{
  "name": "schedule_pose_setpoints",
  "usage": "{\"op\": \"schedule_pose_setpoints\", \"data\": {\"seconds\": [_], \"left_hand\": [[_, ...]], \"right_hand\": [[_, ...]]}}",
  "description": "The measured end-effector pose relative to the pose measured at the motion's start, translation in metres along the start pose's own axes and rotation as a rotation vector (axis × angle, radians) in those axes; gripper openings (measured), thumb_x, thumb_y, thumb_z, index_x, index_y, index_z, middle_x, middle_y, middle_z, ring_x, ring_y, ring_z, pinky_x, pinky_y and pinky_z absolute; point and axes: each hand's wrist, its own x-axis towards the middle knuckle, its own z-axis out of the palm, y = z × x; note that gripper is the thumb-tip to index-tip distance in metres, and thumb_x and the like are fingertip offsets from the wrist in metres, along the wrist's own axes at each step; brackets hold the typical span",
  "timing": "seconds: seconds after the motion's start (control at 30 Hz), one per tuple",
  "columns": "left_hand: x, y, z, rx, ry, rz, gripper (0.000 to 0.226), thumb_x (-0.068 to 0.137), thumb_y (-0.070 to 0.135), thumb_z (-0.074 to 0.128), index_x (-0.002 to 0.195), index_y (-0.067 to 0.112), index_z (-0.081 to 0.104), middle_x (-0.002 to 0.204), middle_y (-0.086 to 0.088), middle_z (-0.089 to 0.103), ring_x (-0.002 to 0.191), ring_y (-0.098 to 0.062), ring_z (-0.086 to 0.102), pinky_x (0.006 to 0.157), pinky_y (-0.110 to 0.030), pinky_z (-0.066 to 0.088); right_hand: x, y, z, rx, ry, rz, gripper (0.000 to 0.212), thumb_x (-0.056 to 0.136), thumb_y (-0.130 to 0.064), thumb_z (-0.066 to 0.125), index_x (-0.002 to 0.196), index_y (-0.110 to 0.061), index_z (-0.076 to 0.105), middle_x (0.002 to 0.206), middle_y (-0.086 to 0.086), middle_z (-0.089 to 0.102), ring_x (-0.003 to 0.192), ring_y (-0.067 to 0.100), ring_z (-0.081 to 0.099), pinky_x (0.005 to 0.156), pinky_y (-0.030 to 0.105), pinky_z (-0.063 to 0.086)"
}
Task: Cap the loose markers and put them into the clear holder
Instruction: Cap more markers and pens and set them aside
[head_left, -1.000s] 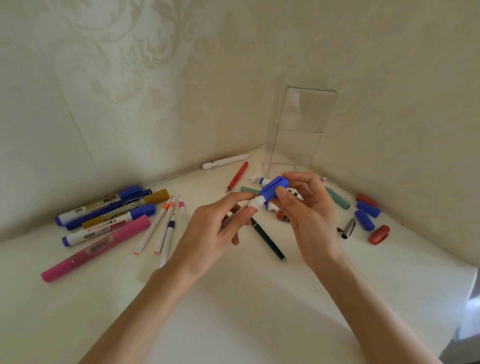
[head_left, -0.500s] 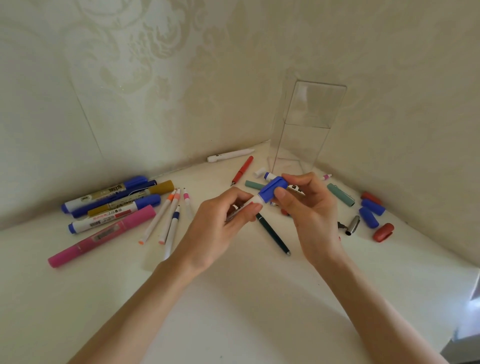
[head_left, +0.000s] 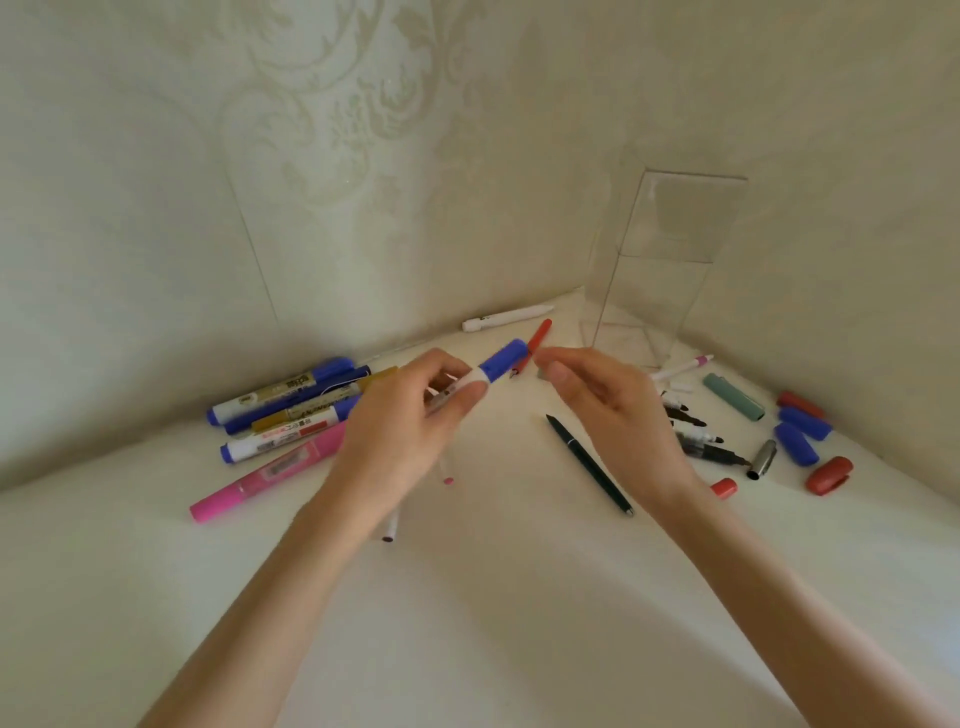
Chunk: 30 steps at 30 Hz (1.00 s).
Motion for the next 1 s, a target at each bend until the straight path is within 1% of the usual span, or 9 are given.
{"op": "schedule_pose_setpoints", "data": {"seconds": [0.1,0.23,0.37,0.47,0.6,0.7,0.8,0.9,1.0], "left_hand": [[0.012,-0.038,-0.036,0.372,0.199,-0.003,0.014,0.085,0.032,0.061,0.093,0.021,0.059,0.088,0.001,0.067,0.082,-0.022,0.063,0.069,-0.038,0.049],[0.02,-0.079,-0.068,0.434,0.144,-0.134,0.016,0.078,0.024,0.069,0.093,0.021,0.063,0.096,-0.004,0.068,0.091,-0.027,0.063,0.079,-0.041,0.049],[0.023,-0.087,-0.071,0.521,0.101,-0.229,0.024,0.085,0.025,0.061,0.107,0.019,0.067,0.112,-0.009,0.065,0.106,-0.031,0.057,0.088,-0.04,0.044],[0.025,-0.073,-0.057,0.563,0.161,-0.157,0.03,0.085,0.024,0.06,0.113,0.013,0.064,0.122,-0.012,0.057,0.114,-0.034,0.049,0.097,-0.043,0.036],[0.017,-0.03,-0.011,0.363,0.051,0.07,0.021,0.084,0.014,0.062,0.104,0.01,0.066,0.109,-0.009,0.057,0.1,-0.028,0.056,0.089,-0.036,0.041],[0.008,0.005,0.036,0.258,-0.091,0.242,0.018,0.085,0.018,0.061,0.102,0.016,0.066,0.105,0.003,0.055,0.098,-0.017,0.055,0.088,-0.033,0.044],[0.011,0.03,0.08,0.185,-0.237,0.319,0.02,0.089,0.022,0.056,0.107,0.021,0.064,0.11,0.007,0.055,0.1,-0.011,0.055,0.09,-0.031,0.044],[0.027,0.044,0.111,0.151,-0.263,0.351,0.019,0.09,0.017,0.053,0.105,0.019,0.065,0.108,0.007,0.057,0.099,-0.011,0.055,0.084,-0.031,0.045],[0.053,0.044,0.131,0.156,-0.234,0.322,0.022,0.091,0.01,0.049,0.104,0.015,0.066,0.108,0.002,0.062,0.098,-0.013,0.057,0.083,-0.03,0.046]], "right_hand": [[-0.002,0.01,0.001,-0.145,-0.027,0.064,0.026,0.094,-0.032,0.05,0.119,-0.03,0.058,0.114,-0.02,0.06,0.112,-0.002,0.053,0.098,0.022,0.041],[-0.011,0.02,0.002,-0.335,-0.069,0.101,0.024,0.095,-0.031,0.048,0.114,-0.024,0.062,0.121,-0.012,0.057,0.111,0.0,0.048,0.093,0.015,0.032],[-0.015,0.016,0.003,-0.488,-0.103,0.047,0.026,0.095,-0.028,0.049,0.118,-0.021,0.059,0.124,-0.006,0.057,0.115,0.005,0.045,0.084,0.008,0.023],[-0.028,0.009,-0.003,-0.562,-0.148,0.002,0.03,0.096,-0.028,0.047,0.124,-0.022,0.055,0.126,-0.007,0.055,0.121,0.007,0.043,0.088,0.01,0.024],[-0.053,0.011,-0.03,-0.643,-0.088,-0.001,0.03,0.095,-0.027,0.048,0.124,-0.021,0.056,0.126,-0.007,0.056,0.123,0.009,0.043,0.089,0.009,0.025],[-0.059,0.025,-0.07,-0.636,0.041,0.125,0.028,0.095,-0.023,0.05,0.121,-0.021,0.058,0.123,-0.005,0.058,0.11,0.012,0.052,0.089,0.015,0.034],[-0.054,0.045,-0.112,-0.605,0.216,0.223,0.022,0.093,-0.014,0.051,0.112,-0.016,0.063,0.11,-0.004,0.061,0.093,0.015,0.054,0.072,0.014,0.031],[-0.046,0.062,-0.143,-0.564,0.382,0.239,0.021,0.092,-0.005,0.049,0.105,-0.009,0.065,0.1,-0.001,0.061,0.091,0.022,0.058,0.076,0.024,0.042],[-0.032,0.07,-0.159,-0.57,0.402,0.342,0.025,0.095,-0.005,0.04,0.106,-0.008,0.062,0.106,0.009,0.061,0.066,0.029,0.056,0.049,0.034,0.053]]}}
